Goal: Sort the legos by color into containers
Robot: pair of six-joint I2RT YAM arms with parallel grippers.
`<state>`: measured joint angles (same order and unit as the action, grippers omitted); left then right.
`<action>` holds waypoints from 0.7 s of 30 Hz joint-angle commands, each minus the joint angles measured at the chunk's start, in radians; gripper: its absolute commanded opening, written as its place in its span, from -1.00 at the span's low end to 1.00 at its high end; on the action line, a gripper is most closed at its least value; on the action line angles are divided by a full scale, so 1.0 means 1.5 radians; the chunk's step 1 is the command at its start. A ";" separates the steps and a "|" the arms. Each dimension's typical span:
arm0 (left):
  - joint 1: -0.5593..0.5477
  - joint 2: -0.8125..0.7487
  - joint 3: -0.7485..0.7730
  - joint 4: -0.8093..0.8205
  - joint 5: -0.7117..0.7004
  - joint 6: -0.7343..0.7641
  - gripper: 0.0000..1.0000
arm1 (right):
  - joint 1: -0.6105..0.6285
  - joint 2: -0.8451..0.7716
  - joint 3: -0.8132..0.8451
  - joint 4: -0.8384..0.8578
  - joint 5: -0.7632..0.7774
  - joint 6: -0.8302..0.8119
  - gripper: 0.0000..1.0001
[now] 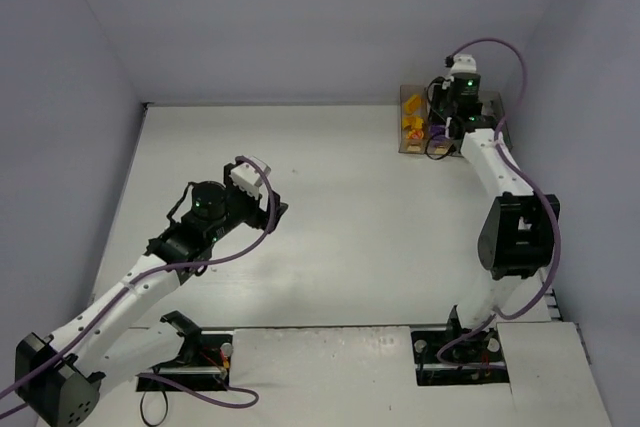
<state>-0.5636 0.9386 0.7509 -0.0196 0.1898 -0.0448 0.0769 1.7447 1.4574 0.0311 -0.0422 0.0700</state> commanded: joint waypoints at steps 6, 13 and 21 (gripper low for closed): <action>0.000 -0.057 -0.044 0.014 -0.103 -0.051 0.53 | -0.148 0.125 0.119 0.095 0.090 -0.136 -1.00; 0.001 -0.016 -0.012 -0.031 -0.147 -0.051 0.55 | -0.191 0.213 0.202 0.075 0.099 -0.168 -1.00; 0.001 -0.017 -0.022 -0.020 -0.155 -0.059 0.55 | -0.217 0.290 0.259 0.068 0.124 -0.192 -0.99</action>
<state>-0.5636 0.9211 0.6731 -0.0818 -0.0208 -0.1238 -0.2298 2.1841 1.7763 0.0856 0.1078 -0.1917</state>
